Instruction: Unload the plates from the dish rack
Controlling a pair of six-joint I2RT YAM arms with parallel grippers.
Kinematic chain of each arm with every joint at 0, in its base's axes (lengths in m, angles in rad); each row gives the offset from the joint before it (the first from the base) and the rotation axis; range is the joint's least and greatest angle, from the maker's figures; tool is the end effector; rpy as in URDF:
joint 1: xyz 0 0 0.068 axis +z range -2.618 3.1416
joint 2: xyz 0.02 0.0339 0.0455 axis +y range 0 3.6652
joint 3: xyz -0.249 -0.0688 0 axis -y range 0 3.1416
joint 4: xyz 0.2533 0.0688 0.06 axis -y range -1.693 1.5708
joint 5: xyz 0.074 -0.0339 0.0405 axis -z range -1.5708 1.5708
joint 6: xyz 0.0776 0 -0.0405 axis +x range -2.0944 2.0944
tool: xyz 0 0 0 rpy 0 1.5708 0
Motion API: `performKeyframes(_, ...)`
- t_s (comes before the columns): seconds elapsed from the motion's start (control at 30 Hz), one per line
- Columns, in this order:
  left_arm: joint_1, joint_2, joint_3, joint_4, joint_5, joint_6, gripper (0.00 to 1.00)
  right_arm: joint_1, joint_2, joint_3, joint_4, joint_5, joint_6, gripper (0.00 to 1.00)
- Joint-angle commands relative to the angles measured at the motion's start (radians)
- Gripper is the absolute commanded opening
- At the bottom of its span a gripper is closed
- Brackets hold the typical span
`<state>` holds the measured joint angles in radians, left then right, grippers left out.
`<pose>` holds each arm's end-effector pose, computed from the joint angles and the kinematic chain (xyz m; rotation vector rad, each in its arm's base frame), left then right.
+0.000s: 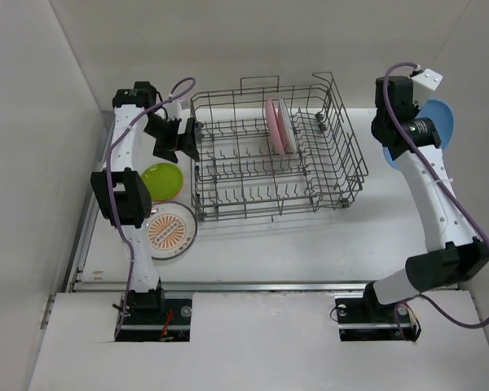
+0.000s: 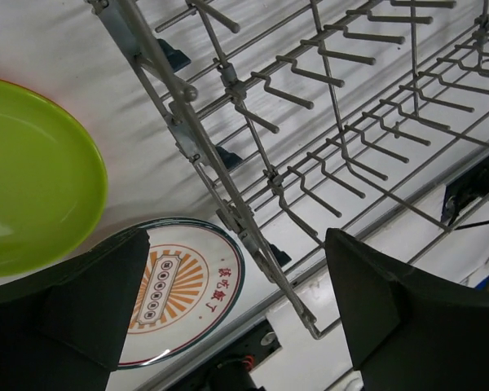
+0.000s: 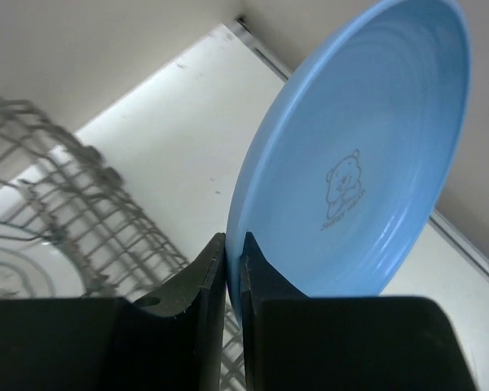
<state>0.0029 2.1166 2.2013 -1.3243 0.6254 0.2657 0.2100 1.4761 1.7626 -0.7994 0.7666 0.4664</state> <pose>0.4412 -0.0441 0.2781 0.4853 2.5877 -0.7835 0.3395 0.0173 0.4268 0.6858 1.8237 -0.3536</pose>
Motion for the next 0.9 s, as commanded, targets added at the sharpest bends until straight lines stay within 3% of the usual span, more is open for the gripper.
performKeyframes(0.0,-0.015,0.026,0.017,-0.006,-0.006,-0.049,0.86,-0.101,0.03,-0.06,-0.041,-0.068,0.084,0.0)
performKeyframes(0.17,-0.072,0.037,-0.049,0.051,-0.108,-0.049,0.83,-0.214,0.141,-0.112,0.009,-0.2,0.115,0.0)
performKeyframes(0.37,-0.095,0.046,-0.109,0.08,-0.131,-0.077,0.68,-0.264,0.306,-0.132,0.063,-0.29,0.133,0.0)
performKeyframes(0.63,-0.095,0.114,-0.042,0.08,-0.141,-0.109,0.14,-0.273,0.46,-0.141,0.085,-0.354,0.152,0.01)
performKeyframes(0.73,-0.095,0.144,0.046,0.091,-0.168,-0.128,0.0,-0.273,0.471,-0.141,0.11,-0.378,0.152,0.11)
performKeyframes(0.87,-0.095,0.166,0.126,0.1,-0.223,-0.137,0.0,-0.273,0.471,-0.15,0.131,-0.403,0.152,0.29)
